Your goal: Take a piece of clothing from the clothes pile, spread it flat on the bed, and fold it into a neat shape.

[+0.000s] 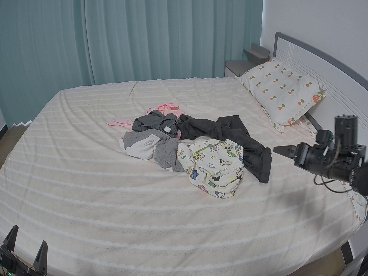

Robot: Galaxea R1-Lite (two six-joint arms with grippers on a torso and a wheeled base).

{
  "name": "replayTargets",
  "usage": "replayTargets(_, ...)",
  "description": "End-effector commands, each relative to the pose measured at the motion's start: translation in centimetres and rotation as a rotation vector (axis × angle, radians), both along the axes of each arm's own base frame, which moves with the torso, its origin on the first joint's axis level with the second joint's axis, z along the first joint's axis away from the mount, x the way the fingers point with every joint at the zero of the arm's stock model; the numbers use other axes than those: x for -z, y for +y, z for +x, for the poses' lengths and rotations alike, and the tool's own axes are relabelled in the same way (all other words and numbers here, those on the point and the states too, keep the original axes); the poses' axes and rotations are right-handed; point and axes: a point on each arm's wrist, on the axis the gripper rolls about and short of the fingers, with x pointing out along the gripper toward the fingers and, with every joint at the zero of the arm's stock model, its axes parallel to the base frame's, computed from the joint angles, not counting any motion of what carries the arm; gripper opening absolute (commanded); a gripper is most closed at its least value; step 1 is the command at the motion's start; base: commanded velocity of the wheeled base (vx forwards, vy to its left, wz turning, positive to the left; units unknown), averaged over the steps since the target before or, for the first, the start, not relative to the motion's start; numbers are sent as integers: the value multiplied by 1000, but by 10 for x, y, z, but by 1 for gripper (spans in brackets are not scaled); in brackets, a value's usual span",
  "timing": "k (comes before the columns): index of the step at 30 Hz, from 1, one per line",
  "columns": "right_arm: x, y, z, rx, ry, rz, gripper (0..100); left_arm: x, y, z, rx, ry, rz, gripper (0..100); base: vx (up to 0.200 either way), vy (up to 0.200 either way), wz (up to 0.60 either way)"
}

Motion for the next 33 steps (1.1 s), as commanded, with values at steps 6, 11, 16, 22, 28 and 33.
replayTargets(6,181,64,153,174,167,-8,100,5,0,0,0,4,0,100,0,0,0)
replayTargets(11,193,72,156,161,192,-20,100,5,0,0,0,4,0,100,0,0,0)
replayTargets(16,203,80,162,170,206,-54,100,5,0,0,0,4,0,100,0,0,0)
replayTargets(22,209,84,159,179,231,-83,100,5,0,0,0,4,0,100,0,0,0)
replayTargets(28,195,87,156,178,206,-67,100,5,0,0,-2,4,0,100,0,0,0)
replayTargets(33,172,81,154,194,177,-35,100,5,0,0,0,4,0,100,0,0,0)
